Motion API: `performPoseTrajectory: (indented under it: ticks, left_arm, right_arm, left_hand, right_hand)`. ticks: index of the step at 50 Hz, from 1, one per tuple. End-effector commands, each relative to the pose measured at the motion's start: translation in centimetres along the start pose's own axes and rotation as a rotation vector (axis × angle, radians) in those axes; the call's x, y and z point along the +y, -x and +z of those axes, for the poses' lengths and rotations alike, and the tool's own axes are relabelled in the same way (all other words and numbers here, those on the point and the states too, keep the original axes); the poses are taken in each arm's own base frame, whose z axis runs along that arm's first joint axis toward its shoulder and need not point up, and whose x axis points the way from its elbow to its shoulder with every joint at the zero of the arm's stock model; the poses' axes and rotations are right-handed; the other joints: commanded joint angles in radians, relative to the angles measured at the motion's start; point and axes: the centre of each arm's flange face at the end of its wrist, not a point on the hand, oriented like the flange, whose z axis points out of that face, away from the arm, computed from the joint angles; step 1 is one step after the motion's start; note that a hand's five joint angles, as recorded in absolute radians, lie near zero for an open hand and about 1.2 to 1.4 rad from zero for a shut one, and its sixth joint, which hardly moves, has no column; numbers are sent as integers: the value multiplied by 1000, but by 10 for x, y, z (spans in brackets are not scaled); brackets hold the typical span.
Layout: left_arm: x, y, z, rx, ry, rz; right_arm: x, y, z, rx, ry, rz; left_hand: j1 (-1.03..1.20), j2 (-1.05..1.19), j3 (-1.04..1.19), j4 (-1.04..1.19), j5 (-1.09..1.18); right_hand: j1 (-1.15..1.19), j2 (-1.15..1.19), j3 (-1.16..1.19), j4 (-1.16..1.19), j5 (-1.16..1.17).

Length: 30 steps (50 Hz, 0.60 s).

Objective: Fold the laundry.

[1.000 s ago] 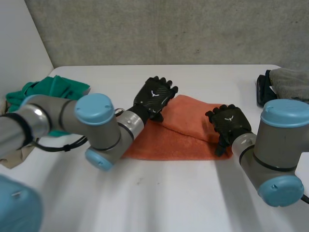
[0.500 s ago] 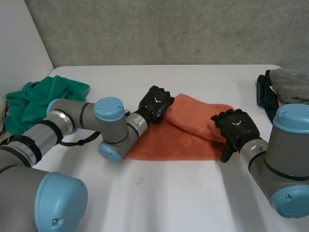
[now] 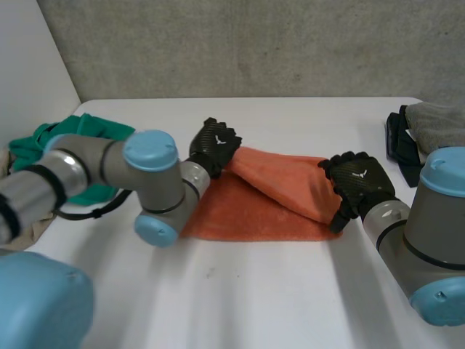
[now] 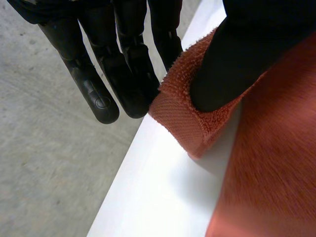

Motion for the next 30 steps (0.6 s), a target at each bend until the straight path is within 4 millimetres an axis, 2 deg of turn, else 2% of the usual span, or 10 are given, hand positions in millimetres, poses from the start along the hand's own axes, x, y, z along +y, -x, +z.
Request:
performPoseTrajectory:
  ticks: [1, 7, 9, 18, 19, 20, 21, 23, 29, 30]
  left_arm:
    - [-13, 14, -59, 24, 77, 58]
    - [2, 17, -92, -3, 185, 64]
    - [8, 16, -100, -13, 224, 77]
    - [26, 12, -113, -38, 267, 132]
    - [27, 12, -113, -39, 268, 133]
    - [28, 11, -115, -39, 266, 133]
    - [28, 10, -116, -39, 266, 133]
    - [27, 10, -119, -35, 265, 134]
    - [11, 17, -125, -56, 231, 135]
    - [9, 18, -126, -60, 224, 136]
  right_arm:
    - [-10, 1, 1, -7, -12, 110]
    - [-3, 7, 0, -47, 35, 108]
    - [6, 14, 2, -79, 64, 102]
    - [28, 24, 14, -116, 118, 65]
    - [29, 24, 14, -117, 119, 56]
    - [31, 24, 15, -116, 122, 41]
    - [32, 24, 16, -116, 121, 35]
    - [37, 26, 20, -117, 119, 21]
    - [43, 28, 31, -110, 94, 11]
    - [44, 27, 33, -101, 85, 10]
  left_hand:
    - [280, 204, 209, 199, 238]
    - [280, 204, 209, 199, 238]
    - [280, 204, 209, 199, 238]
    - [280, 204, 209, 199, 238]
    - [173, 96, 102, 92, 131]
    - [-130, -207, -201, -211, -172]
    - [-296, -373, -367, -377, -338]
    - [-537, -614, -608, -619, -579]
    - [-776, -853, -847, -857, -818]
    - [-779, -856, -850, -860, -821]
  right_hand:
    - [-53, -40, -35, -34, -42]
    - [-16, -3, 1, 2, -6]
    - [22, 35, 40, 40, 32]
    - [180, 194, 198, 199, 191]
    - [186, 200, 204, 205, 197]
    - [198, 211, 216, 216, 209]
    - [204, 217, 222, 222, 214]
    - [242, 255, 260, 260, 252]
    - [450, 463, 468, 468, 461]
    - [785, 798, 803, 803, 795]
